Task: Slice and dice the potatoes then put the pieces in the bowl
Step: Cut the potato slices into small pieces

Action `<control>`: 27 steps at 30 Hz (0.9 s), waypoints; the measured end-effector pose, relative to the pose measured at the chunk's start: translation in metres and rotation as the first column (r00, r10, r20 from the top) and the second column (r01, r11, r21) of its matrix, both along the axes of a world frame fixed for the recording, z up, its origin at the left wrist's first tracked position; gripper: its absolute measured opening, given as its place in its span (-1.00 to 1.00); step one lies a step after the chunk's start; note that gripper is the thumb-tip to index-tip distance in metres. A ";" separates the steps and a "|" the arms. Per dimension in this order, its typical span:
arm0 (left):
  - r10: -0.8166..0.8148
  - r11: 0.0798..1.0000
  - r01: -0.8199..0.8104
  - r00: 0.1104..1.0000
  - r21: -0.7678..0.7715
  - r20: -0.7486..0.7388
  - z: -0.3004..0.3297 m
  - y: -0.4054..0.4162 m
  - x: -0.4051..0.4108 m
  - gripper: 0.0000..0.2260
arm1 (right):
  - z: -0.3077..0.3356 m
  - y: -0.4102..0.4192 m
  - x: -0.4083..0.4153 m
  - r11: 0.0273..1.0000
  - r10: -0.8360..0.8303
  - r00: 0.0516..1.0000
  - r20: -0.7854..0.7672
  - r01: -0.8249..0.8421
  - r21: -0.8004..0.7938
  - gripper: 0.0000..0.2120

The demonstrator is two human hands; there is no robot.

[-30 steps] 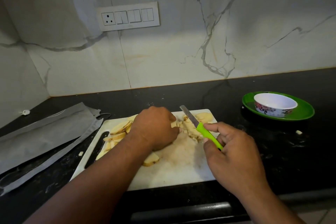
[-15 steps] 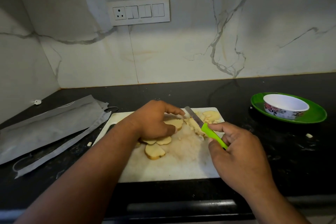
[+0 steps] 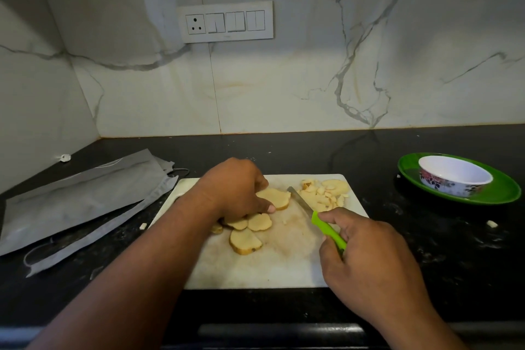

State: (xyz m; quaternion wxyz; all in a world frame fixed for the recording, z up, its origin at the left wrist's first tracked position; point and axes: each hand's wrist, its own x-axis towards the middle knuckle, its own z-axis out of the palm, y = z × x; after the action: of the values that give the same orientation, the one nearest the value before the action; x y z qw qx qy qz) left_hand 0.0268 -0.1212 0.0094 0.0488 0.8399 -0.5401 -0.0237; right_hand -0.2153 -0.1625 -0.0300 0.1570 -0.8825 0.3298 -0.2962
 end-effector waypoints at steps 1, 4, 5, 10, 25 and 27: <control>-0.015 1.000 0.015 1.000 -0.004 -0.019 0.000 0.000 0.000 -0.60 | 0.000 0.001 0.000 1.000 0.004 1.000 -0.008 -0.004 -0.009 -0.65; -0.089 0.996 0.089 0.994 -0.012 -0.058 0.002 0.003 -0.002 -0.60 | 0.001 0.003 0.001 0.999 0.024 0.999 -0.046 -0.026 -0.042 -0.64; -0.103 0.995 0.102 0.992 -0.018 -0.072 0.002 0.004 -0.002 -0.57 | 0.002 0.004 0.001 0.998 0.029 0.998 -0.062 -0.032 -0.054 -0.65; -0.096 0.994 0.087 0.986 -0.069 -0.140 0.002 0.005 0.001 -0.53 | 0.001 0.007 0.003 0.991 0.044 0.994 -0.104 -0.057 -0.122 -0.62; -0.040 0.979 -0.020 0.957 -0.203 -0.287 -0.002 0.015 0.029 -0.82 | 0.003 0.010 0.010 0.988 -0.016 0.988 -0.152 -0.008 -0.156 -0.53; -0.042 0.976 -0.021 0.960 -0.219 -0.277 -0.005 0.011 0.028 -0.86 | 0.004 0.009 0.012 0.987 -0.003 0.983 -0.184 -0.027 -0.161 -0.53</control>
State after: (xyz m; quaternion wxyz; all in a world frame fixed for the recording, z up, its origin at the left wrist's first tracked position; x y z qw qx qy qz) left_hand 0.0548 -0.1099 0.0043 0.2172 0.8145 -0.5315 -0.0828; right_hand -0.2030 -0.1538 -0.0264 0.0549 -0.9180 0.3122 -0.2385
